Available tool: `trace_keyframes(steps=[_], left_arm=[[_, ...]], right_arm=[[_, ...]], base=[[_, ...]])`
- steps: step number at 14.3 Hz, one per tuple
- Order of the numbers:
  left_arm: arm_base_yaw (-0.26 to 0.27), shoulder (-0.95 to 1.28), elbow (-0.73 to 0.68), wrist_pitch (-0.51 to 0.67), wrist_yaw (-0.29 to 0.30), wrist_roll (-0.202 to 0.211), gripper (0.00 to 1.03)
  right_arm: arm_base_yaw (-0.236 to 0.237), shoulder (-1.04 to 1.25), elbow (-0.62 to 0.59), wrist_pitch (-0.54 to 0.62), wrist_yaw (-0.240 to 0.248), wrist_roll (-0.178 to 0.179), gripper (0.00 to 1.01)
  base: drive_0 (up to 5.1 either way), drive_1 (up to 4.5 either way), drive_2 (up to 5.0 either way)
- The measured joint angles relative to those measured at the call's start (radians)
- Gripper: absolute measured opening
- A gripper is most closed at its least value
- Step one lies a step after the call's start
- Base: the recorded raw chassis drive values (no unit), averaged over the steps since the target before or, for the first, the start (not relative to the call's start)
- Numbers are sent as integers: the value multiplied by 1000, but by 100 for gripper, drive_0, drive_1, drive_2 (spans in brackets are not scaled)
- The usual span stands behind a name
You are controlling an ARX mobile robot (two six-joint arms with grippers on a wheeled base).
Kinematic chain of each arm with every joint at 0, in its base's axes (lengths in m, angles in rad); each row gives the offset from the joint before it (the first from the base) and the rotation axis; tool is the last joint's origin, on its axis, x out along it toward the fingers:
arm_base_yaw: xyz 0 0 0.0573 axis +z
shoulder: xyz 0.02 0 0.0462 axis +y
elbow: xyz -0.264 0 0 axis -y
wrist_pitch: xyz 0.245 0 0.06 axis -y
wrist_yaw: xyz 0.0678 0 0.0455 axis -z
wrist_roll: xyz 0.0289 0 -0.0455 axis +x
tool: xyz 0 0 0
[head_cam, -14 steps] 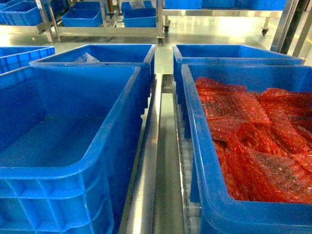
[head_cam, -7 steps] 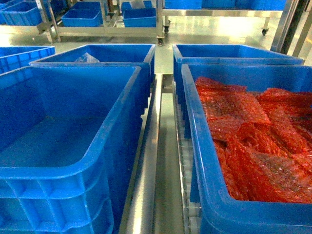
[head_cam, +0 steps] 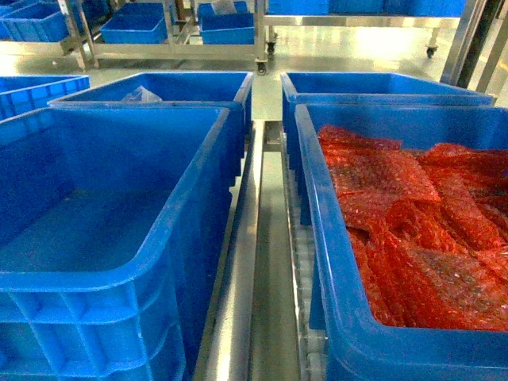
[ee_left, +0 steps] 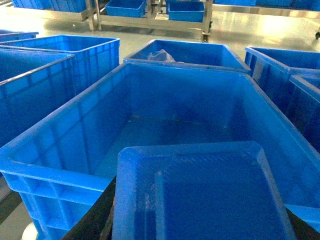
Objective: Pick blue part to blue bin on bottom shelf
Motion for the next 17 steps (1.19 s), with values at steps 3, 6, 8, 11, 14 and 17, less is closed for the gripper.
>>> trace_keyframes(steps=[3, 6, 8, 11, 14, 17], left_arm=[[-35, 31, -20, 118, -120, 32, 44], [12, 313, 26, 421, -177, 134, 44], [103, 521, 132, 515, -14, 135, 44], [174, 676, 200, 563, 123, 134, 44], [251, 846, 272, 585, 285, 107, 44], [369, 1020, 326, 594, 408, 73, 69]], right_arm=[[0, 0, 0, 0, 0, 0, 98], [0, 0, 0, 0, 0, 0, 98], [0, 0, 0, 0, 0, 0, 98], [0, 0, 0, 0, 0, 0, 98], [0, 0, 0, 0, 0, 0, 98], [0, 0, 0, 0, 0, 0, 98]], base=[[0, 0, 0], [0, 0, 0], [0, 0, 0], [0, 0, 0], [0, 0, 0], [0, 0, 0]])
